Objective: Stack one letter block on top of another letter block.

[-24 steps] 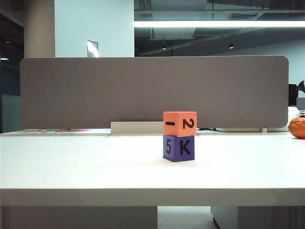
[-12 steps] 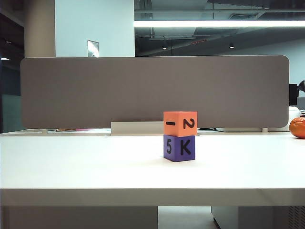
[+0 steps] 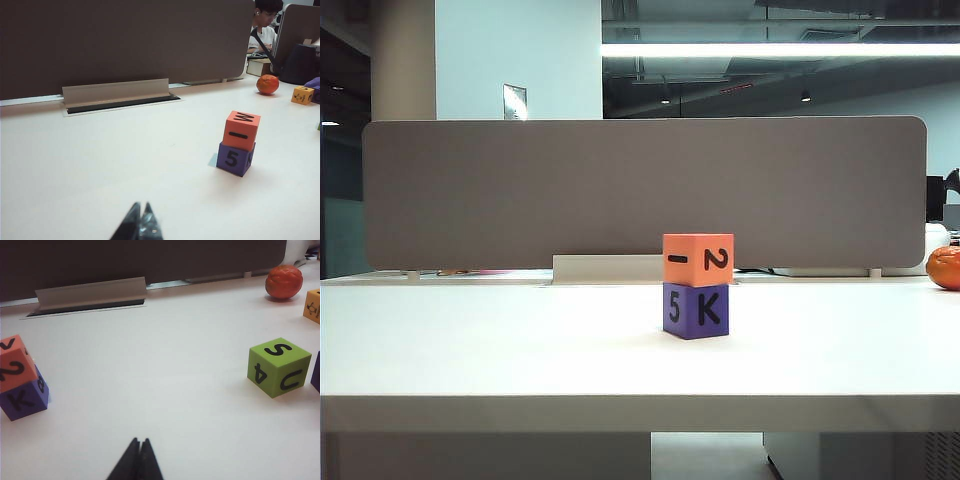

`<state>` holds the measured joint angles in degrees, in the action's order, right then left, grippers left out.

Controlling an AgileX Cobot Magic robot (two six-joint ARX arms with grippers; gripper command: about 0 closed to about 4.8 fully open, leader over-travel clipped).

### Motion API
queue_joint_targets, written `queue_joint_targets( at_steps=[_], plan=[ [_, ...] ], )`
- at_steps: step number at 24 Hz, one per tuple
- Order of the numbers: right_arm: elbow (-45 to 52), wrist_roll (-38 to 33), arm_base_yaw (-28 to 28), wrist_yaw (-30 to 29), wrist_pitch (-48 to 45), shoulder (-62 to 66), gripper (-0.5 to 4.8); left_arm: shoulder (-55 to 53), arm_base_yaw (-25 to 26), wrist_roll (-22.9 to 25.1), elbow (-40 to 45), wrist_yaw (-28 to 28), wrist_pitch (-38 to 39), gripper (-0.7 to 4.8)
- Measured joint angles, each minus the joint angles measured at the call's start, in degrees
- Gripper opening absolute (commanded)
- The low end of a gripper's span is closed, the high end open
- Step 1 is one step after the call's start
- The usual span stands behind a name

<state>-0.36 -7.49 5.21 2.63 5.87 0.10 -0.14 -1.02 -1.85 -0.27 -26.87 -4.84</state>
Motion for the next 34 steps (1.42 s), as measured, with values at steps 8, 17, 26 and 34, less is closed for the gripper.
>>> queue_joint_targets(
  at_steps=[8, 17, 26, 34],
  plan=[
    [0.0, 1.1, 0.0, 0.2, 0.0, 0.0, -0.07, 0.0, 0.0, -0.3, 0.0, 0.1, 0.0, -0.06],
    [0.0, 1.5, 0.0, 1.5, 0.0, 0.0, -0.07, 0.0, 0.0, 1.0, 0.0, 24.9, 2.1, -0.06],
    [0.0, 3.1, 0.0, 1.5, 0.0, 0.0, -0.07, 0.0, 0.0, 3.2, 0.0, 26.5, 3.5, -0.06],
    [0.0, 7.0, 0.0, 4.9, -1.5, 0.0, -0.07, 0.0, 0.0, 3.3, 0.0, 27.0, 4.5, -0.06]
  ],
)
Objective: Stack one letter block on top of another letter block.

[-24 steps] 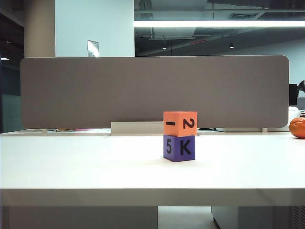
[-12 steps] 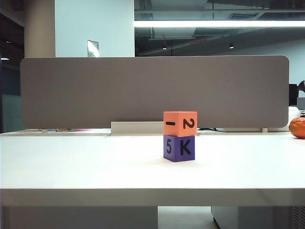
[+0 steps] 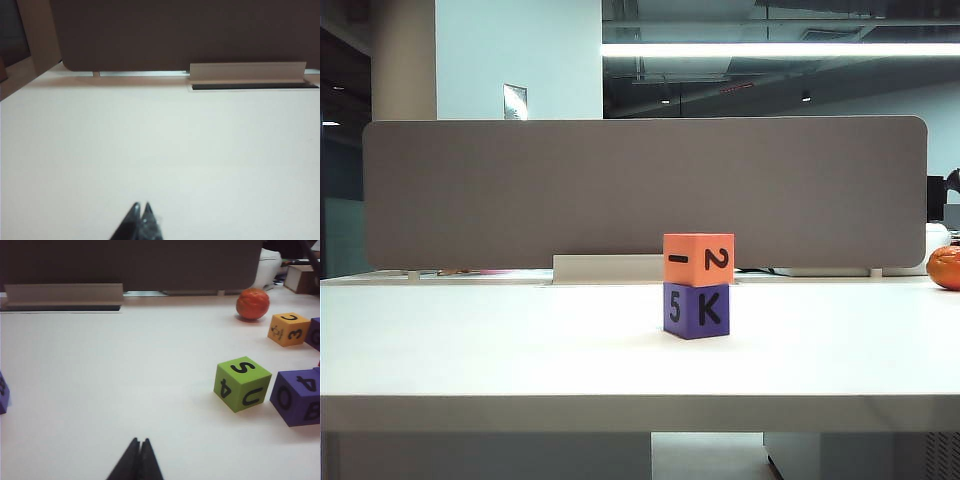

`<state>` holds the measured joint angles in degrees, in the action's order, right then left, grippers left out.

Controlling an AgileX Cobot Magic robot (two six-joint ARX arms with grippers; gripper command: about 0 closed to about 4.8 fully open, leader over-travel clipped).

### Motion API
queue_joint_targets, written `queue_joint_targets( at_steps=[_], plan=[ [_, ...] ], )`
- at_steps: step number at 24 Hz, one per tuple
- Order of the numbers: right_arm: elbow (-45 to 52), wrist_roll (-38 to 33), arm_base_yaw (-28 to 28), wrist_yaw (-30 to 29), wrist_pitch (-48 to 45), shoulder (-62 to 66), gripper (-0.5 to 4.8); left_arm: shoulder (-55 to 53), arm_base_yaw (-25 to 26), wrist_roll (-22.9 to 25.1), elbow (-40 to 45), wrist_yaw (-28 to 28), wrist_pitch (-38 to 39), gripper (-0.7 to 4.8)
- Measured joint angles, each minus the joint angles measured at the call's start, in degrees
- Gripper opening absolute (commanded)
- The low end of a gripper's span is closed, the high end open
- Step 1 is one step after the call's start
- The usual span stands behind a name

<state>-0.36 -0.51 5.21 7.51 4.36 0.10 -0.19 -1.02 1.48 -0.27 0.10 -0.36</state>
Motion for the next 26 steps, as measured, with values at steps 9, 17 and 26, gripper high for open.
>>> queue_joint_targets(
  at_steps=[9, 17, 26],
  plan=[
    [0.0, 1.5, -1.7, 2.6, -0.2, 0.0, -0.07, 0.0, 0.0, 0.0, 0.0, 0.0, 0.2, -0.06],
    [0.0, -0.1, -7.7, 1.0, -0.2, 0.0, -0.07, 0.0, 0.0, 0.0, 0.0, 0.0, 0.2, -0.06],
    [0.0, -0.8, -9.1, -4.7, -0.6, 0.0, -0.07, 0.0, 0.0, 0.0, 0.0, 0.0, 0.2, -0.06]
  ],
)
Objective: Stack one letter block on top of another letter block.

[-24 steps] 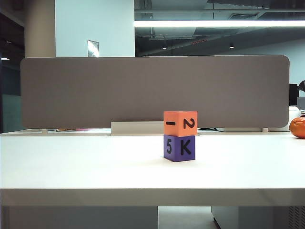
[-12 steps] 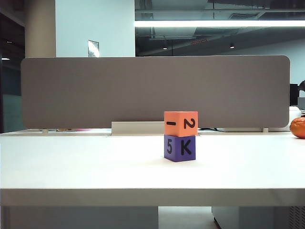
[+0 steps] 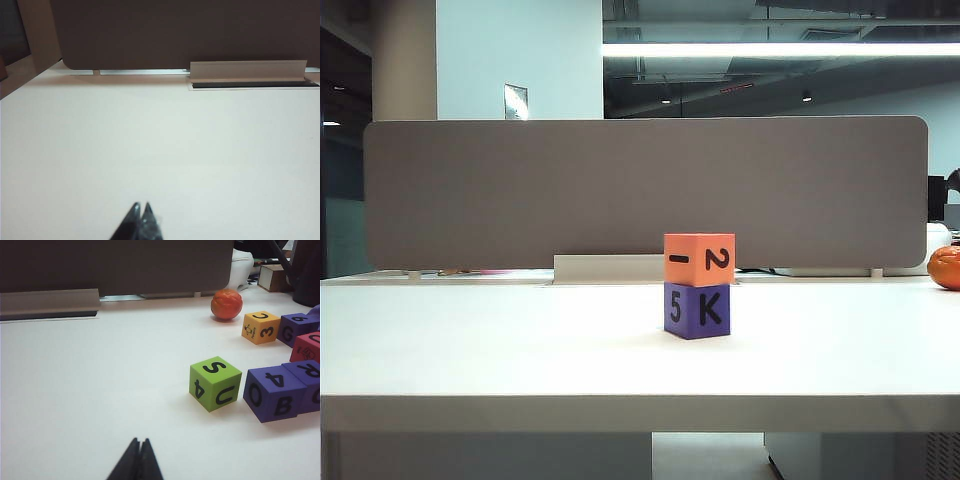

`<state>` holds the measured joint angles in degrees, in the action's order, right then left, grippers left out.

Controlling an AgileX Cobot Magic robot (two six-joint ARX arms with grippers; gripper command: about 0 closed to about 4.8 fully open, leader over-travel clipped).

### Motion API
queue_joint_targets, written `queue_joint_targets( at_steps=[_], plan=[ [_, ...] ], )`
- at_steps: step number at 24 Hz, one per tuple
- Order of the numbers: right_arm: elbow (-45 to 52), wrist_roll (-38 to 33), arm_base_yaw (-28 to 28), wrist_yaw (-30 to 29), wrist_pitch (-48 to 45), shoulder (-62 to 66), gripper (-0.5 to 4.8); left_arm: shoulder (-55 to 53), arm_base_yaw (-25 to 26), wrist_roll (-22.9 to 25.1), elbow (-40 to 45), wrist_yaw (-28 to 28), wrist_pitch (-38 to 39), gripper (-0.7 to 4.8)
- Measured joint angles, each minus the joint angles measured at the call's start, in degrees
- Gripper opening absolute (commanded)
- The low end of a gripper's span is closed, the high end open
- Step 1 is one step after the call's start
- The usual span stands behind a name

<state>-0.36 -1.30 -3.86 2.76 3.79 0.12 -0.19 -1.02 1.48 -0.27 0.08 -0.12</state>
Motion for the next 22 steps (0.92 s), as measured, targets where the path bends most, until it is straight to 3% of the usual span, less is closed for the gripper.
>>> queue_joint_targets(
  at_steps=[6, 22],
  plan=[
    [0.0, -0.2, 0.0, -2.6, 0.0, 0.0, -0.07, 0.0, 0.0, 0.0, 0.0, 0.0, 0.0, -0.06],
    [0.0, -0.2, 0.0, -2.8, 1.4, 0.0, -0.06, 0.0, 0.0, 0.0, 0.0, 0.0, 0.0, -0.05]
  ],
)
